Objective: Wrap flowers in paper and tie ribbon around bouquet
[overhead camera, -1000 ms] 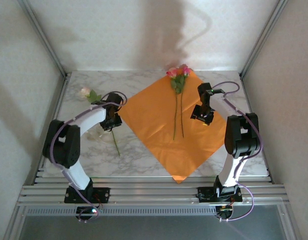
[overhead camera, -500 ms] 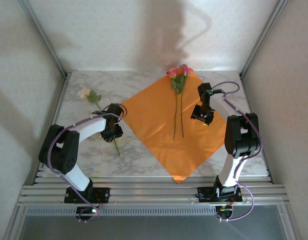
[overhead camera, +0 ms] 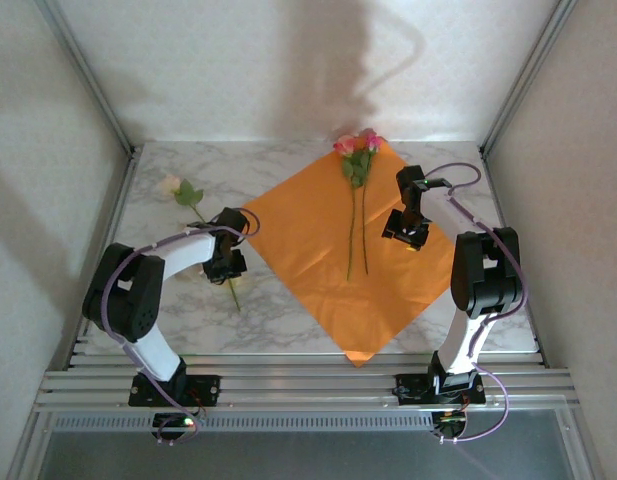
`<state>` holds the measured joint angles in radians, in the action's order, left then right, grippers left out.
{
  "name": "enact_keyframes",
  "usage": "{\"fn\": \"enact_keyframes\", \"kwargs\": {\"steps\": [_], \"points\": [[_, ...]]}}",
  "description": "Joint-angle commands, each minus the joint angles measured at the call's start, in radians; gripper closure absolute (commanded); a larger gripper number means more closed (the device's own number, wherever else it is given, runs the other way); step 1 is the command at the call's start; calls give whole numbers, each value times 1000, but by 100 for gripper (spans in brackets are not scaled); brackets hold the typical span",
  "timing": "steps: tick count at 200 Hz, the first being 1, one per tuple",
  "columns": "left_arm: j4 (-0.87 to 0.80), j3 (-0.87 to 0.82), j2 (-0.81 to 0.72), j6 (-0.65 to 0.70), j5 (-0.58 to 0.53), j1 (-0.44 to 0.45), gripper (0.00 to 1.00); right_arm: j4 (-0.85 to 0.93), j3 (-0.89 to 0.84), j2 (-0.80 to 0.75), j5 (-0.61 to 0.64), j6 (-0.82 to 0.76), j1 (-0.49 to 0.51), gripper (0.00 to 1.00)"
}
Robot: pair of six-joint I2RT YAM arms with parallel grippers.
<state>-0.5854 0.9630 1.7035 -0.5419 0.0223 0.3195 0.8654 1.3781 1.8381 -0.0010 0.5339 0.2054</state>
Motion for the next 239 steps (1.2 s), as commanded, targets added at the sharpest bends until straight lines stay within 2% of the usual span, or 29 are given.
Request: {"fn": "enact_keyframes", "kwargs": {"steps": [1,24,60,85,117,136,143,163,178,195,214,239], "points": [[112,-14,73,75,-84,-8,90,27,-9,-40,1,-11,10,47],[86,1,44,96,-108,2,100,26,-14,-43,1,-10,11,47],[-62,105,-15,46,-251,58,100,23,-16,-53,11,-5,14,47],[-159,223,-54,-5,-333,129,100,12,-19,-84,45,2,16,47],[-235,395,-51,-39,-363,200,100,14,-11,-108,89,5,15,48],[-221,488,-30,-4,-350,244,100,17,-4,-113,103,8,13,48],[-202,523,-18,23,-332,263,100,20,-4,-116,113,11,12,48],[-84,594,32,105,-178,323,100,17,-23,-142,134,32,-17,48],[24,636,95,105,-27,370,100,18,-43,-169,145,47,-53,48],[175,666,178,77,94,419,100,15,-58,-184,137,54,-95,48],[306,720,294,46,170,455,100,22,-55,-166,102,58,-136,48],[386,846,457,0,230,483,100,24,-53,-150,80,61,-162,48]]}}
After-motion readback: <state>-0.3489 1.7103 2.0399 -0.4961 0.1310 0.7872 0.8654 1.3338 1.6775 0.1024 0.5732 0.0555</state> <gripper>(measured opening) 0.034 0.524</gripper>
